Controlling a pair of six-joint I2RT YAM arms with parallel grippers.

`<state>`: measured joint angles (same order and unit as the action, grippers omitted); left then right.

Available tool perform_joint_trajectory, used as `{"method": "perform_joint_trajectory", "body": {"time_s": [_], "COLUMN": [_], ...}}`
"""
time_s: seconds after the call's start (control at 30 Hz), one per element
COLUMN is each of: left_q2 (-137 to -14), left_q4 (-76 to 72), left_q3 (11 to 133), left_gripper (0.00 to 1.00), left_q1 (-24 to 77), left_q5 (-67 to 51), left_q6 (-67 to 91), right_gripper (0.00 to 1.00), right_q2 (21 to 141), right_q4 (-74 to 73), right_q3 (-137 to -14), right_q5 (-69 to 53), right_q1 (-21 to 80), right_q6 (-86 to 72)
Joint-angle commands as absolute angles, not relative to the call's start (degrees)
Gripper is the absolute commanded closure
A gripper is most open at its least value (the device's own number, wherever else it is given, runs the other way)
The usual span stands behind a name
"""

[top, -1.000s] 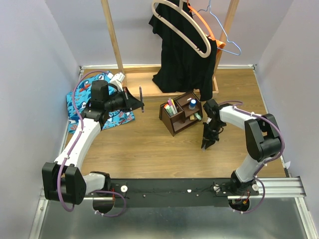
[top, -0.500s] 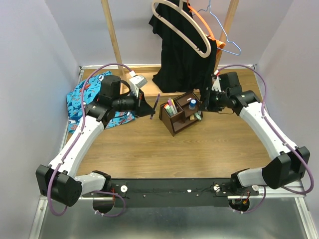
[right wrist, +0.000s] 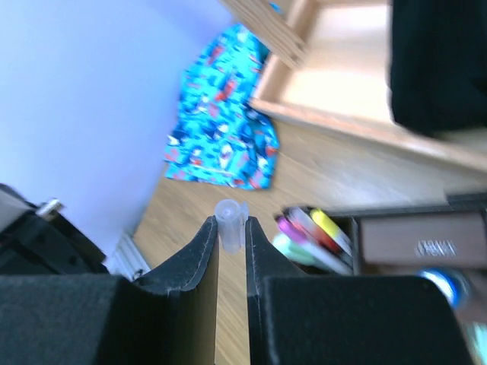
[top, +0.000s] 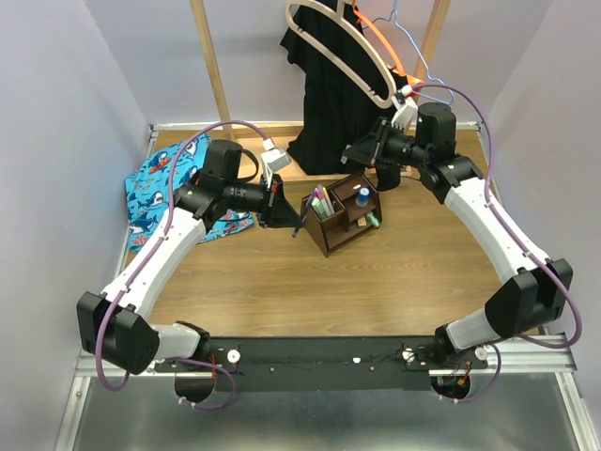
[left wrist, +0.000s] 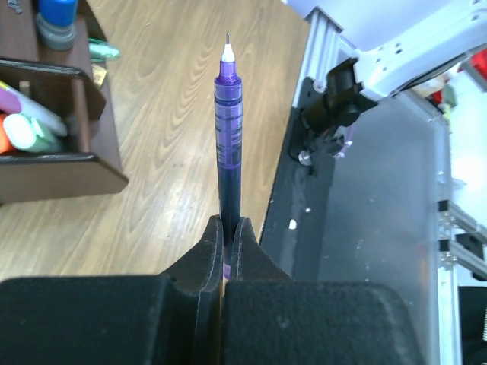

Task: Sort the stationery into containers
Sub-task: Close the pen cap on the pen.

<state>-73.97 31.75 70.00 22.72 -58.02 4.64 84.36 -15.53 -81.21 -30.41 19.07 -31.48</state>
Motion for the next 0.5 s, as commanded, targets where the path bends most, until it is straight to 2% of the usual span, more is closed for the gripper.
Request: {"method": "perform_joint_trajectory", "body": {"time_s": [0.0,0.2,0.47], "left_q2": [-74.44,-74.70,-76.64], "left_q4": [26.82,20.22,11.08], "left_q3": [69.18,66.44,66.00], "left_gripper": [1.00,1.00,1.00], "left_q1": [22.76,21.89,20.92], "left_q5": [-62.84,-65.30,-67.59], "left_q6": [9.92,17.22,25.31], "right_gripper": [0.99,0.99,1.00], "right_q2": [85.96,85.43,84.03], "right_q4": [-2.21,4.21,5.20], "right_q3": [-83.32,-81.83,-80.07], "right_q5": [-38.67,-44.72,-48.69], "right_q1": [19.42,19.51,21.35], "right_q6": [-35.51,-37.53,-34.73]}}
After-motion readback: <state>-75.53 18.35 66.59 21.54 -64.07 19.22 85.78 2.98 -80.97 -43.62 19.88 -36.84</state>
